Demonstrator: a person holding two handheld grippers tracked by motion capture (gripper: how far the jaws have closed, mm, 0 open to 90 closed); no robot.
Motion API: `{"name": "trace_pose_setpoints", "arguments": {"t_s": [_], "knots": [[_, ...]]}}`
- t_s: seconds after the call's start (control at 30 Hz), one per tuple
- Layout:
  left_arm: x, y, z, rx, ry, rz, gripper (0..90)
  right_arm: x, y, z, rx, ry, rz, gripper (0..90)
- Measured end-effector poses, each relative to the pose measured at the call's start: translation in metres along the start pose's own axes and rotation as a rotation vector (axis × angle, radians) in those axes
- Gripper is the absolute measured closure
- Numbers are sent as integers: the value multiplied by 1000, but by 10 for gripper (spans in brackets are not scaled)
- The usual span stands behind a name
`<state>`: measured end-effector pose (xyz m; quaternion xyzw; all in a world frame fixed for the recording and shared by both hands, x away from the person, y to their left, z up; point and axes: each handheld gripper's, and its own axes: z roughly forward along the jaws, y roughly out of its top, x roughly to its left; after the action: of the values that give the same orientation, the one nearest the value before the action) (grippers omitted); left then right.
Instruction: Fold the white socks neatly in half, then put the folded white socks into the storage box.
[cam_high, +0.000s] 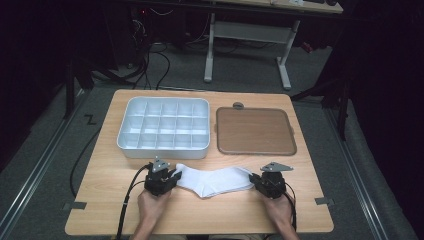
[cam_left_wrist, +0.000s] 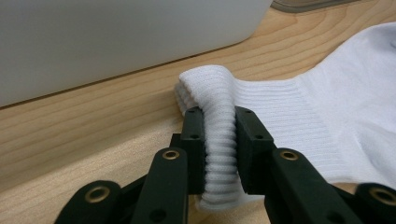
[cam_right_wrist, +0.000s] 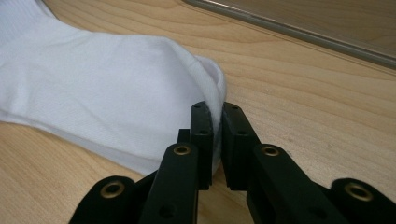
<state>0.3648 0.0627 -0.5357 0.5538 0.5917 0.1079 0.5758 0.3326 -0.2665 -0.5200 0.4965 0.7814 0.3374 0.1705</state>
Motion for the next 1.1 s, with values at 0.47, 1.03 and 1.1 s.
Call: {"name": "trace_pose_setpoints", "arguments": {"t_s": [0.47, 1.03, 1.1], "knots": [[2, 11, -11, -2, 64, -17, 384, 3, 1, -8, -35, -17, 24, 571], [4, 5, -8, 29, 134, 17, 360, 43, 20, -11, -102, 94, -76, 643], [4, 5, -8, 31, 135, 18, 358, 53, 21, -3, -76, 121, -93, 661]]}}
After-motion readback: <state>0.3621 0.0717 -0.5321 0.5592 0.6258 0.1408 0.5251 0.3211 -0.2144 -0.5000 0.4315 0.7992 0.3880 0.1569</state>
